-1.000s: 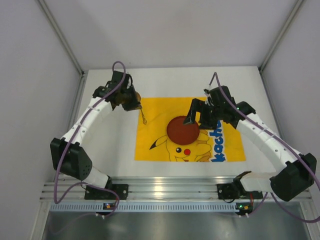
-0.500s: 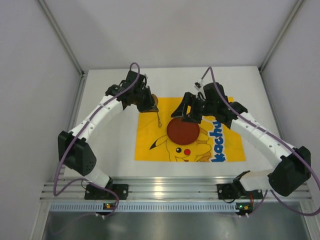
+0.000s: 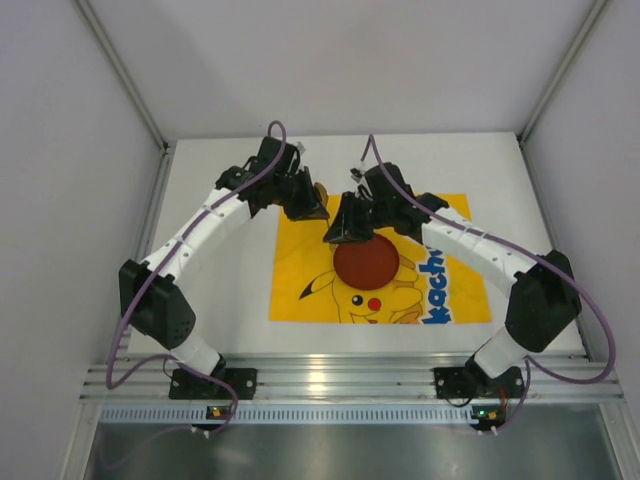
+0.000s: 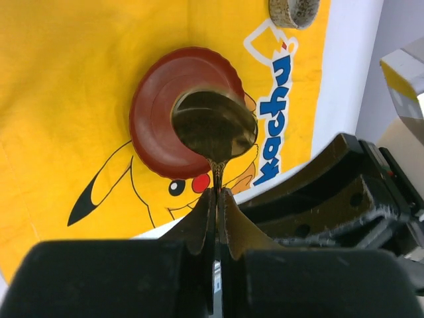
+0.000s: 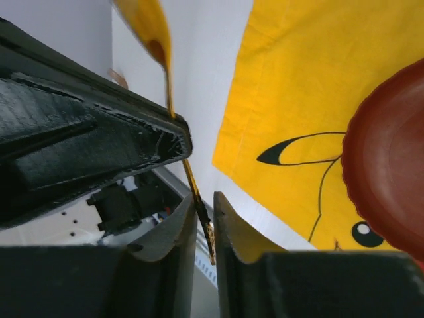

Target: Set the dinner table for one person

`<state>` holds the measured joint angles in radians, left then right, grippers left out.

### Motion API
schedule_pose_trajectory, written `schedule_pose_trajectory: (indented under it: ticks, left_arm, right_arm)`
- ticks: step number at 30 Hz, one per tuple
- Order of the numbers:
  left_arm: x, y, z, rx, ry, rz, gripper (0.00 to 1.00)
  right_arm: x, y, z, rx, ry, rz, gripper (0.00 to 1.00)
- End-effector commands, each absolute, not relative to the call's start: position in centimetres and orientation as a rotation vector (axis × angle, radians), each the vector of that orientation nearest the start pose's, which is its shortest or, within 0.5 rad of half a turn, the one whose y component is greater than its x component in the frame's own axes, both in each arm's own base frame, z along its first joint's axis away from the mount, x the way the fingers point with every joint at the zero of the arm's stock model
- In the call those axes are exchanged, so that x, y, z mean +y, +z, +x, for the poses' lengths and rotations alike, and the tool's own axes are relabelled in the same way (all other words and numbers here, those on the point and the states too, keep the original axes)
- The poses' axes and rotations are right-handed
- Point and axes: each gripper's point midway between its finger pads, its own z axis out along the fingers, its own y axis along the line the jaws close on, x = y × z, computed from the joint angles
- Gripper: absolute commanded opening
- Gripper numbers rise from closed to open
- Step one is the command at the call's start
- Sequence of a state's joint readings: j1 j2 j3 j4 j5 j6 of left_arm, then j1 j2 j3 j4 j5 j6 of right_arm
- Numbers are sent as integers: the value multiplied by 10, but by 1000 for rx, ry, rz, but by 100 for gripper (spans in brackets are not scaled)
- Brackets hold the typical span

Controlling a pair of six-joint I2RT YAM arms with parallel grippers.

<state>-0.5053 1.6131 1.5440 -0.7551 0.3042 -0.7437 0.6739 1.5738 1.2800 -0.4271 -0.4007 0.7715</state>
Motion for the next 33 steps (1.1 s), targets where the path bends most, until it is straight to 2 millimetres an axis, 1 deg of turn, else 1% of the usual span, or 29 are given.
schedule_pose_trajectory:
  ticks: [1,2,3,4,6,7,8,9,10,12,13,14,15,16,17,18,19,20,21,22,23,26,28,30,31,33]
  left_arm:
    - [-277,248,329,2494,-960,-139,0]
    - [-276,247,328,2494,-954,-136,0]
    - [-275,244,328,2502,-942,-140,0]
    - [-273,244,327,2501,-933,-138,0]
    - [-269,238,327,2513,-898,-142,0]
    - [-268,235,326,2521,-888,-140,2]
    - [-267,234,325,2528,-879,-134,11]
    - [-266,233,325,2532,-872,-134,35]
    - [-266,234,324,2528,-872,-128,49]
    - [-262,236,325,2517,-851,-123,77]
    - [-258,238,326,2509,-830,-119,87]
    - [-250,234,327,2517,-783,-108,89]
    - [-242,233,328,2518,-752,-119,90]
    - [-233,233,330,2512,-720,-132,92]
    - [-216,228,332,2525,-685,-157,93]
    - [-206,226,334,2526,-667,-172,95]
    - [-196,226,333,2515,-646,-169,96]
    - [-179,217,335,2530,-616,-215,96]
    - [-170,214,335,2532,-602,-230,96]
    - [-161,211,334,2538,-579,-231,96]
    - [-148,203,334,2551,-549,-264,96]
    - [-131,191,331,2585,-502,-293,95]
    - [-128,186,330,2595,-501,-298,94]
    - [-126,181,327,2610,-503,-306,93]
    - [-126,180,327,2608,-505,-314,93]
    - [-126,175,324,2617,-513,-322,92]
  right_arm:
    - [350,222,282,2421,1150,-159,12]
    - [349,221,282,2422,1140,-158,4]
    - [348,222,282,2418,1134,-158,0]
    - [345,226,283,2404,1121,-154,0]
    - [341,229,282,2392,1109,-152,0]
    - [337,231,280,2380,1099,-149,0]
    - [334,231,279,2381,1089,-146,0]
    - [331,230,278,2382,1076,-148,0]
    - [323,227,277,2387,1056,-131,0]
    - [306,216,273,2426,1010,-95,0]
    - [289,209,269,2436,977,-56,0]
    - [280,205,266,2440,957,-39,0]
    - [266,189,257,2485,916,-16,0]
    - [251,195,257,2459,893,15,0]
    - [239,186,250,2493,849,20,0]
    - [230,182,247,2504,825,33,0]
    - [214,178,245,2506,789,69,0]
    - [205,173,243,2519,763,72,0]
    - [197,169,242,2531,744,90,0]
    - [184,161,240,2549,723,134,0]
    - [178,158,239,2553,713,141,0]
    - [159,147,241,2572,682,187,0]
    - [149,136,243,2609,654,231,0]
    - [143,127,244,2642,637,244,0]
    - [141,120,245,2674,638,266,0]
    - [141,116,248,2694,637,256,0]
